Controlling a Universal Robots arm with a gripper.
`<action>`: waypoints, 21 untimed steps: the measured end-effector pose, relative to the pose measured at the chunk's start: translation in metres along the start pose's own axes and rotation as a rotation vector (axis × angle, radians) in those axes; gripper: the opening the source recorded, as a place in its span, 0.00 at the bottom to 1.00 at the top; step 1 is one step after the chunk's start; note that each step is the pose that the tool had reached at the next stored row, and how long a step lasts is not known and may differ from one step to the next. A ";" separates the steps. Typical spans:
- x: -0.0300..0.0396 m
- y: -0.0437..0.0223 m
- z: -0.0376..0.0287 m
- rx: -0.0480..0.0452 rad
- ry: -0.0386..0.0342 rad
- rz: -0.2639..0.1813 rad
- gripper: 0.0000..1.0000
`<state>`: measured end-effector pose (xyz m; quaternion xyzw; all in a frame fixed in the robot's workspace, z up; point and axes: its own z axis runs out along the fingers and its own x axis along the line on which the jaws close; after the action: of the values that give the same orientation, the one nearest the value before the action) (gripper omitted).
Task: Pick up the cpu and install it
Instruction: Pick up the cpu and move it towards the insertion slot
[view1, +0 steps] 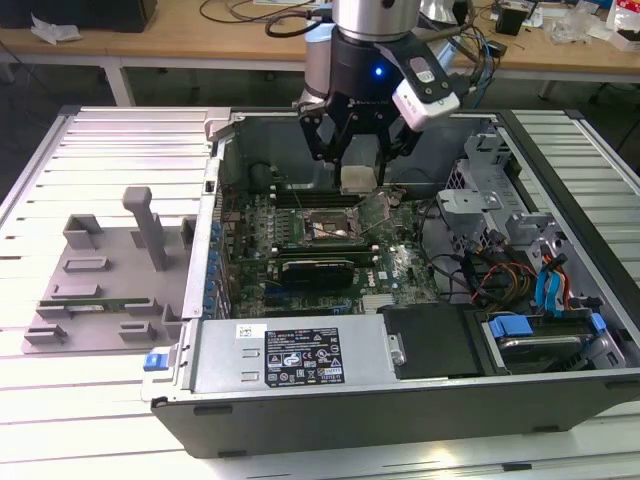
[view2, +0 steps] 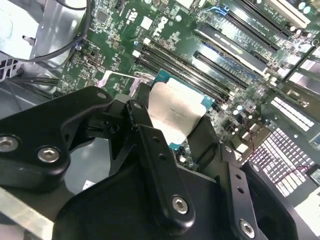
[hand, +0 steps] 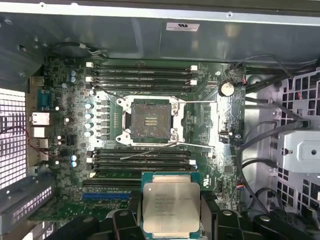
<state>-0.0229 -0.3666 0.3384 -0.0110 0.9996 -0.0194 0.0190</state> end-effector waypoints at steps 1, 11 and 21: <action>0.0000 0.0008 0.0027 0.0001 0.0001 0.000 0.55; 0.0005 0.0099 0.0215 -0.0003 0.0001 0.000 0.55; 0.0007 0.0204 0.0329 -0.0003 0.0000 0.000 0.55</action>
<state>-0.0227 -0.3475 0.3048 -0.0112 0.9996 -0.0192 0.0190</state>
